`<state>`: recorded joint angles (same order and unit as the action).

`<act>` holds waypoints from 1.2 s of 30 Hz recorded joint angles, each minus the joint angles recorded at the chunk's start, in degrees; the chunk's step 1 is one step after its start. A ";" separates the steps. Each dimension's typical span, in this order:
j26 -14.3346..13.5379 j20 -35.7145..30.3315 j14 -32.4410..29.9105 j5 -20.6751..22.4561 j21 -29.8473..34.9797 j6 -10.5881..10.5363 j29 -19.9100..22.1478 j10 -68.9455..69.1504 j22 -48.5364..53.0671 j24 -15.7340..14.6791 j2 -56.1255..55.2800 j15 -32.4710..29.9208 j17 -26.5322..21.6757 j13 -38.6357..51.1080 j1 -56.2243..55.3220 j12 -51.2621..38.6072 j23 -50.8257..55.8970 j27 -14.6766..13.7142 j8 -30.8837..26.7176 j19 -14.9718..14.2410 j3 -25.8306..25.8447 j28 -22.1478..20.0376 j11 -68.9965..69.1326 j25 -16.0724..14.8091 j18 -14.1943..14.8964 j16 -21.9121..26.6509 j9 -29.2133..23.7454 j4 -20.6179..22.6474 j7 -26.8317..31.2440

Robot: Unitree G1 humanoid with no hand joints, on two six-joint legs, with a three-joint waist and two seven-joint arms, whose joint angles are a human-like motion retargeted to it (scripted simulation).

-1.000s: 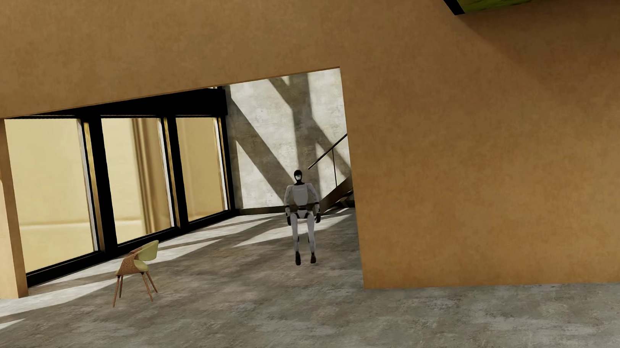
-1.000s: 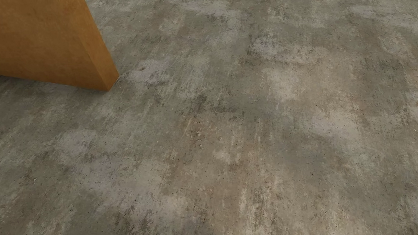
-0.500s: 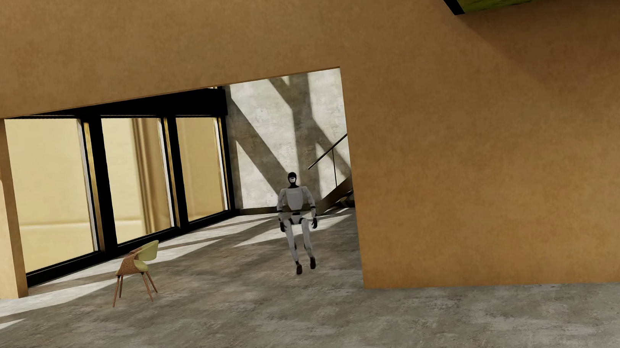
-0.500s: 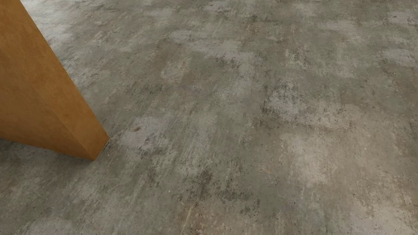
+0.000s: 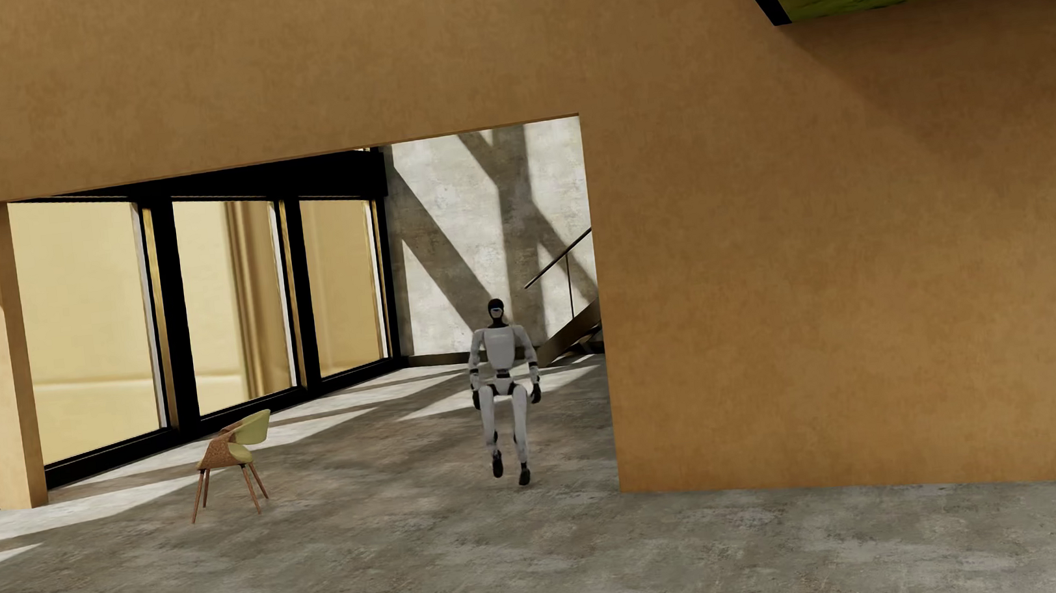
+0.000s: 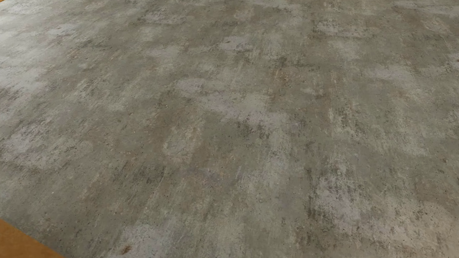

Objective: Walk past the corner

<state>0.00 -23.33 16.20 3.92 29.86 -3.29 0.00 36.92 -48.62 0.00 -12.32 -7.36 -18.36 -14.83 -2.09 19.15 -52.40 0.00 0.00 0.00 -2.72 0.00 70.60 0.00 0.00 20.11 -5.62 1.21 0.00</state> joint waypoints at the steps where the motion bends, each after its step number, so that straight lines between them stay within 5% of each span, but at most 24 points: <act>1: 0.00 0.62 0.34 0.88 4.04 -0.59 0.00 -2.51 3.04 0.00 -6.07 -4.01 -1.18 -1.07 3.58 -0.97 0.65 0.00 0.00 0.00 1.46 0.00 -9.75 0.00 0.00 0.44 0.54 -0.26 0.00; 3: 0.00 1.79 3.14 0.52 4.49 -1.71 0.00 -6.84 7.20 0.00 -10.54 -3.44 -1.52 -3.60 13.38 -2.86 0.30 0.00 0.00 0.00 6.71 0.00 -33.10 0.00 0.00 1.05 0.45 -1.85 0.00; 5: 0.00 3.84 6.31 -1.97 5.51 -1.00 0.00 -6.63 9.30 0.00 -14.87 22.75 -1.70 -4.49 18.06 -5.79 0.19 0.00 0.00 0.00 9.85 0.00 -44.00 0.00 0.00 2.02 1.45 -2.33 0.00; 6: 0.00 4.76 5.89 -3.12 6.27 -1.36 0.00 -5.48 9.25 0.00 -16.21 26.67 -2.13 -5.24 20.19 -6.72 0.63 0.00 0.00 0.00 11.54 0.00 -43.85 0.00 0.00 2.06 1.41 -3.49 0.00; 8: 0.00 6.82 -3.77 -1.71 6.66 -3.05 0.00 -0.29 7.14 0.00 -19.42 5.11 -2.38 -6.23 23.67 -6.18 -0.16 0.00 0.00 0.00 13.25 0.00 -39.00 0.00 0.00 1.28 1.69 -7.22 0.00; 9: 0.00 7.38 -14.19 1.47 6.83 -5.25 0.00 7.49 5.70 0.00 -20.59 -4.87 -2.24 -6.37 20.98 -4.91 -0.86 0.00 0.00 0.00 12.34 0.00 -34.41 0.00 0.00 0.55 2.58 -9.86 0.00; 10: 0.00 3.99 -22.44 3.34 5.81 -6.56 0.00 18.33 1.57 0.00 -19.12 -6.74 -2.58 -5.78 16.72 -4.38 -2.91 0.00 0.00 0.00 10.73 0.00 -30.01 0.00 0.00 0.49 2.68 -10.61 0.00; 11: 0.00 3.74 -22.80 6.50 4.64 -7.74 0.00 31.34 1.50 0.00 -17.16 -5.12 -2.93 -4.58 8.57 -2.72 -2.88 0.00 0.00 0.00 9.02 0.00 -28.69 0.00 0.00 0.52 3.02 -11.53 0.00; 14: 0.00 -0.64 -2.98 8.48 1.99 -7.08 0.00 45.54 0.21 0.00 1.73 6.35 -3.70 -0.08 -9.42 0.44 -1.07 0.00 0.00 0.00 -0.89 0.00 -36.70 0.00 0.00 1.17 1.02 -8.14 0.00; 16: 0.00 -0.91 -2.45 6.22 -0.86 -5.15 0.00 32.59 -2.63 0.00 15.10 15.62 -5.29 0.97 -17.30 3.45 6.04 0.00 0.00 0.00 -8.31 0.00 -44.19 0.00 0.00 1.97 0.31 -5.76 0.00; 19: 0.00 -0.93 -4.58 4.09 -4.58 -4.72 0.00 0.89 -6.42 0.00 28.07 30.89 -6.70 5.13 -24.45 6.77 14.45 0.00 0.00 0.00 -14.91 0.00 -46.07 0.00 0.00 3.24 2.32 -7.73 0.00; 20: 0.00 -1.48 -10.65 3.71 -6.15 -5.05 0.00 -6.44 -7.97 0.00 30.45 32.36 -7.04 6.64 -24.78 7.50 16.14 0.00 0.00 0.00 -16.01 0.00 -46.01 0.00 0.00 3.29 3.17 -8.19 0.00; 21: 0.00 -1.25 -38.36 3.84 -7.22 -5.47 0.00 -29.57 -9.29 0.00 31.72 31.07 -7.00 7.90 -26.59 8.19 16.93 0.00 0.00 0.00 -15.93 0.00 -47.01 0.00 0.00 3.32 4.23 -8.39 0.00; 22: 0.00 -1.53 -13.62 2.94 -8.36 -5.74 0.00 -7.02 -11.00 0.00 33.86 26.88 -6.85 7.91 -28.39 8.56 17.59 0.00 0.00 0.00 -15.46 0.00 -46.00 0.00 0.00 3.24 3.71 -7.57 0.00; 23: 0.00 -2.69 -1.96 1.35 -9.71 -5.44 0.00 0.35 -12.80 0.00 35.30 19.84 -6.13 6.76 -29.11 8.39 16.81 0.00 0.00 0.00 -15.07 0.00 -41.47 0.00 0.00 3.39 3.17 -6.31 0.00; 25: 0.00 -2.18 -0.89 -3.51 -9.47 -4.21 0.00 14.18 -14.41 0.00 28.58 4.90 -3.96 4.57 -29.37 7.02 9.19 0.00 0.00 0.00 -12.97 0.00 -17.83 0.00 0.00 2.91 2.11 -2.17 0.00; 28: 0.00 -3.46 -1.08 -2.17 -0.37 -7.25 0.00 7.78 -5.55 0.00 6.78 8.18 -4.94 2.17 -15.07 3.21 -0.31 0.00 0.00 0.00 -5.52 0.00 17.62 0.00 0.00 1.89 0.94 4.41 0.00; 30: 0.00 -1.52 -5.17 0.20 0.95 -9.14 0.00 -1.12 2.18 0.00 -4.92 2.97 -4.16 -2.28 -2.06 0.93 -3.25 0.00 0.00 0.00 1.34 0.00 10.61 0.00 0.00 1.10 0.97 4.95 0.00; 33: 0.00 -0.53 -10.29 -0.15 2.27 -9.41 0.00 -8.95 11.28 0.00 -15.14 -9.00 -3.05 -8.25 11.94 -2.82 -3.04 0.00 0.00 0.00 9.74 0.00 -24.84 0.00 0.00 1.20 1.68 0.91 0.00; 36: 0.00 1.67 -17.90 -4.07 2.21 -6.82 0.00 -8.86 20.97 0.00 -21.26 21.47 -1.53 -9.64 19.55 -4.46 -2.88 0.00 0.00 0.00 12.61 0.00 -44.70 0.00 0.00 3.58 3.48 -4.44 0.00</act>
<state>0.00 -21.66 -1.71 -0.14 32.07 -10.11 0.00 28.06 -27.65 0.00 -33.58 14.11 -19.89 -24.47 17.46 14.69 -55.28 0.00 0.00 0.00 9.89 0.00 25.90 0.00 0.00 23.68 -2.13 -3.23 0.00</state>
